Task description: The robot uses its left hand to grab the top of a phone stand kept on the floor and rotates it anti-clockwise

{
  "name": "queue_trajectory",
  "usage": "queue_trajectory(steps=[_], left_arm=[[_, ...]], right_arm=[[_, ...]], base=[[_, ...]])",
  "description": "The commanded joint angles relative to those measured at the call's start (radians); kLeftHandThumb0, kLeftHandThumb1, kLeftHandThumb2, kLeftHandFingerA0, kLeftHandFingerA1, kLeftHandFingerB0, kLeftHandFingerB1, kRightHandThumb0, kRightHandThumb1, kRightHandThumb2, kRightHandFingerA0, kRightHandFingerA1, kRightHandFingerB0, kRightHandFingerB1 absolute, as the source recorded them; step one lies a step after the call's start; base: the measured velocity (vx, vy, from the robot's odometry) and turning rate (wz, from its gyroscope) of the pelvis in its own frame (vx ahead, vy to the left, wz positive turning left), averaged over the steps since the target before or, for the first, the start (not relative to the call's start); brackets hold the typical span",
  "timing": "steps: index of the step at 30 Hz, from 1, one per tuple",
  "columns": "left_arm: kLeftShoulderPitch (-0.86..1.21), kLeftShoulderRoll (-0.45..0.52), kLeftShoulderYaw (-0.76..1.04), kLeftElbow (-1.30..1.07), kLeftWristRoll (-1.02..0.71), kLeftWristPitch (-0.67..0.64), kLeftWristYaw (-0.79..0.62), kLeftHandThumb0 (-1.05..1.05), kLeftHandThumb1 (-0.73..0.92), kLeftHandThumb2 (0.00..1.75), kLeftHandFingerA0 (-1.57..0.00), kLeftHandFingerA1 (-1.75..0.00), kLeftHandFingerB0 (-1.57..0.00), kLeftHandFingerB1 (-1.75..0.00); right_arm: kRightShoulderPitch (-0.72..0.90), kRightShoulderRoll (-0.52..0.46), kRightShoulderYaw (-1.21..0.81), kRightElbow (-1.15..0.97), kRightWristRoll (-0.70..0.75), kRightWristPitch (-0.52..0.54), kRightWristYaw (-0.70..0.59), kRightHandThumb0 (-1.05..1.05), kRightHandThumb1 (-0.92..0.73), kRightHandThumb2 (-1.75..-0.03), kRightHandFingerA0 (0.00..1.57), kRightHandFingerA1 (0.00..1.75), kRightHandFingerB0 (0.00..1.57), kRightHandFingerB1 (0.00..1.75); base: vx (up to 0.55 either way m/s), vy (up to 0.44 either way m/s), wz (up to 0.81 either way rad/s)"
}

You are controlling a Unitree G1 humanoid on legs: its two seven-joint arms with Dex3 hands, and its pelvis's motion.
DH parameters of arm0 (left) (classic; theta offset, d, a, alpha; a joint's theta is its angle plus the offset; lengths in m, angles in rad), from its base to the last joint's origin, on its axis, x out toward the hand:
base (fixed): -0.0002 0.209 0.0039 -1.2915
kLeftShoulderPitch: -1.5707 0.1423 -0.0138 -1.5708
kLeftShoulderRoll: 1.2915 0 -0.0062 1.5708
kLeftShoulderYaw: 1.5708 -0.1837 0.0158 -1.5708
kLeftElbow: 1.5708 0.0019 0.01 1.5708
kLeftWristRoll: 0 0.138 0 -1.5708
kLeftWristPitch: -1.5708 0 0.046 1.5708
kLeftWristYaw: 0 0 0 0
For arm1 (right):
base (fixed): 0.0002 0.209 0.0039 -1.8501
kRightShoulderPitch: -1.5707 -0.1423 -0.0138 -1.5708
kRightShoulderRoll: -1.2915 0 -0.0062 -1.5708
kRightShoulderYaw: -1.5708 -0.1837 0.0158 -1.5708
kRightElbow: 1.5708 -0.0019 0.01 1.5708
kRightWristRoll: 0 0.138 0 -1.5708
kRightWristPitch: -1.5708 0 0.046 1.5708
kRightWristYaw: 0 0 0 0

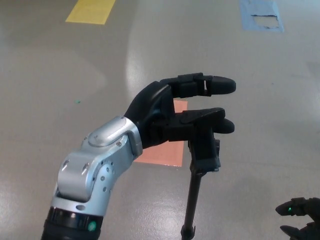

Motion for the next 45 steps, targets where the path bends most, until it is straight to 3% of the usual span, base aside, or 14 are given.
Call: queue_trajectory(steps=[1, 6, 7, 9, 10, 26, 27, 28, 30, 33, 37, 40, 43, 45], left_arm=[[-0.084, 0.002, 0.048, 0.09, -0.143, 0.342, -0.027, -0.2, 0.69, 0.61, -0.93, -0.6, -0.73, -0.47], [-0.098, 0.006, 0.033, 0.107, -0.142, 0.352, -0.043, -0.19, 0.7, 0.61, -0.94, -0.58, -0.72, -0.48], [-0.101, 0.006, 0.034, 0.112, -0.141, 0.357, -0.039, -0.2, 0.7, 0.61, -0.94, -0.59, -0.73, -0.47], [-0.106, 0.005, 0.033, 0.12, -0.14, 0.361, -0.037, -0.2, 0.69, 0.61, -0.94, -0.59, -0.73, -0.47], [-0.11, 0.005, 0.033, 0.127, -0.139, 0.362, -0.036, -0.2, 0.69, 0.6, -0.95, -0.59, -0.74, -0.48], [-0.107, -0.007, 0.04, 0.144, -0.158, 0.389, -0.01, -0.2, 0.69, 0.61, -0.97, -0.59, -0.74, -0.47], [-0.101, -0.005, 0.035, 0.136, -0.156, 0.383, -0.007, -0.21, 0.69, 0.6, -0.98, -0.58, -0.73, -0.46], [-0.099, -0.004, 0.035, 0.135, -0.158, 0.382, -0.007, -0.19, 0.69, 0.6, -0.96, -0.59, -0.72, -0.46], [-0.1, -0.001, 0.036, 0.135, -0.161, 0.384, -0.007, -0.2, 0.69, 0.6, -0.96, -0.58, -0.72, -0.46], [-0.1, 0.0, 0.039, 0.132, -0.164, 0.384, -0.001, -0.21, 0.69, 0.61, -0.95, -0.56, -0.7, -0.45], [-0.09, 0.013, 0.011, 0.116, -0.146, 0.343, -0.016, -0.33, 0.61, 0.58, -0.77, -0.49, -0.45, -0.35], [-0.068, 0.04, -0.039, 0.087, -0.118, 0.282, -0.049, -0.63, 0.47, 0.73, -0.19, -0.41, -0.08, -0.35], [-0.06, 0.067, -0.073, 0.065, -0.107, 0.242, -0.074, -0.68, 0.45, 0.81, -0.04, -0.35, -0.03, -0.21], [-0.052, 0.084, -0.091, 0.056, -0.103, 0.204, -0.098, -0.7, 0.44, 0.83, 0.0, -0.21, 0.0, -0.17]], right_arm=[[-0.038, -0.03, 0.004, 0.011, -0.01, 0.014, 0.027, -0.38, -0.55, -0.99, 0.43, 0.6, 0.1, 0.45], [-0.041, -0.033, 0.006, 0.007, -0.012, 0.019, 0.027, -0.37, -0.54, -0.99, 0.46, 0.61, 0.1, 0.46], [-0.043, -0.032, 0.006, 0.009, -0.011, 0.018, 0.028, -0.49, -0.76, -0.62, 0.56, 0.39, 0.24, 0.31], [-0.046, -0.033, 0.008, 0.01, -0.013, 0.017, 0.026, -0.5, -0.76, -0.63, 0.57, 0.4, 0.24, 0.31], [-0.048, -0.032, 0.009, 0.008, -0.014, 0.024, 0.025, -0.38, -0.54, -0.99, 0.44, 0.6, 0.11, 0.46], [-0.055, -0.032, 0.017, 0.007, -0.017, 0.025, 0.023, -0.37, -0.55, -0.99, 0.45, 0.61, 0.11, 0.46], [-0.056, -0.03, 0.014, 0.009, -0.014, 0.03, 0.024, -0.48, -0.76, -0.64, 0.53, 0.39, 0.24, 0.31], [-0.056, -0.029, 0.014, 0.01, -0.014, 0.032, 0.021, -0.37, -0.54, -0.99, 0.45, 0.61, 0.12, 0.46], [-0.054, -0.03, 0.017, 0.009, -0.018, 0.029, 0.017, -0.48, -0.76, -0.62, 0.55, 0.39, 0.26, 0.31], [-0.056, -0.029, 0.013, 0.01, -0.013, 0.03, 0.026, -0.55, -0.62, -0.84, 0.46, 0.5, 0.21, 0.42], [-0.058, -0.028, 0.013, 0.011, -0.014, 0.037, 0.027, -0.56, -0.62, -0.84, 0.46, 0.5, 0.21, 0.42], [-0.051, -0.03, 0.007, 0.008, -0.009, 0.031, 0.03, -0.47, -0.75, -0.62, 0.56, 0.39, 0.25, 0.31], [-0.055, -0.027, 0.012, 0.006, -0.016, 0.043, 0.027, -0.55, -0.61, -0.86, 0.48, 0.52, 0.21, 0.43], [-0.057, -0.026, 0.018, 0.005, -0.024, 0.047, 0.025, -0.49, -0.74, -0.62, 0.56, 0.39, 0.26, 0.31]], base=[[0.0, 0.0, 0.0], [0.0, 0.0, 0.0], [0.0, 0.0, 0.0], [0.0, 0.0, 0.0], [0.0, 0.0, 0.0], [0.0, 0.0, 0.0], [0.0, 0.0, 0.0], [0.0, 0.0, 0.0], [0.0, 0.0, 0.0], [0.0, 0.0, 0.0], [0.0, 0.0, 0.0], [0.0, 0.0, 0.0], [0.0, 0.0, 0.0], [0.0, 0.0, 0.0]])
